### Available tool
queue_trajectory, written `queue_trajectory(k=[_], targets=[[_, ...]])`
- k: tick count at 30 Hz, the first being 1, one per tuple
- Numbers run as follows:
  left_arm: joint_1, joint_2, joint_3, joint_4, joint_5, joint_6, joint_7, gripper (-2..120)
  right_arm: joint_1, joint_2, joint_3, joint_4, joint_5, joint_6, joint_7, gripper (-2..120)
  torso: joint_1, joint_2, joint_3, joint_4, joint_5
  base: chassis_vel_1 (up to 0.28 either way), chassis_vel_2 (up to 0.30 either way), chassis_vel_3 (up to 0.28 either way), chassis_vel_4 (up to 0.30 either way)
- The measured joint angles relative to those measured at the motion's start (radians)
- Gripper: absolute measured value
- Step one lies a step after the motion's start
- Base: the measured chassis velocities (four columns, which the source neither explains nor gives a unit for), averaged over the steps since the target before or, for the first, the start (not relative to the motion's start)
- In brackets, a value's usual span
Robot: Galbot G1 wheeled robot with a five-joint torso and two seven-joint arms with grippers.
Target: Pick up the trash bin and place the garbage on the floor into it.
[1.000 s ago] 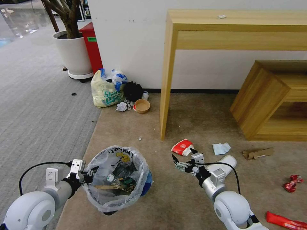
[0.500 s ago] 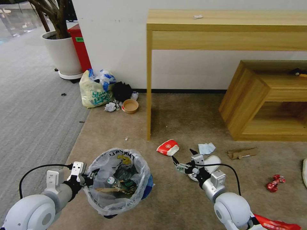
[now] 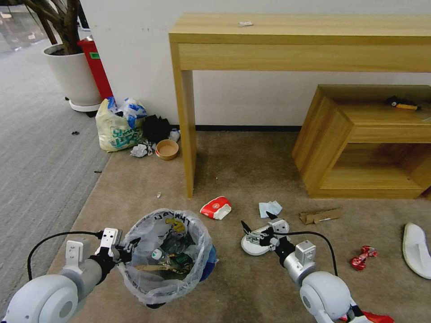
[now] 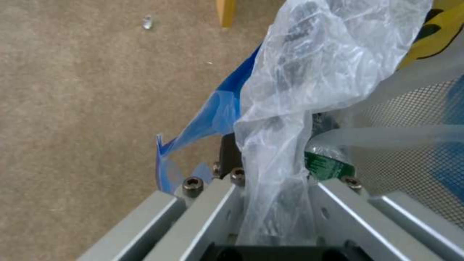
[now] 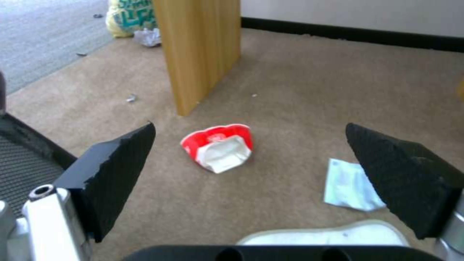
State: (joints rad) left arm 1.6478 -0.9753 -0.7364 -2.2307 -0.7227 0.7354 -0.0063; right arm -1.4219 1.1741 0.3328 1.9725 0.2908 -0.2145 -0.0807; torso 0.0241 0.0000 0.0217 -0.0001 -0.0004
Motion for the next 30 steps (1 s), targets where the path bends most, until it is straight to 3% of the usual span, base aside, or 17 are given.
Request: queue_trajectory(k=[12,30], targets=[[0.010,-0.009,-0.007,-0.004,0.017,0.000,0.012,0,-0.013,-0.029,0.030,-0.040,-0.019,0.010,-0.005,100,0.000,0.000,0.000,0.0000,-0.0002,-0.021,-0.025,0.021,0.018],[0.010,-0.020,-0.004,-0.005,0.034,0.000,0.018,0,0.010,0.001,0.014,-0.088,-0.028,0.010,-0.024,100,0.000,0.000,0.000,0.0000,0.0001,0.000,0.000,0.000,0.000]])
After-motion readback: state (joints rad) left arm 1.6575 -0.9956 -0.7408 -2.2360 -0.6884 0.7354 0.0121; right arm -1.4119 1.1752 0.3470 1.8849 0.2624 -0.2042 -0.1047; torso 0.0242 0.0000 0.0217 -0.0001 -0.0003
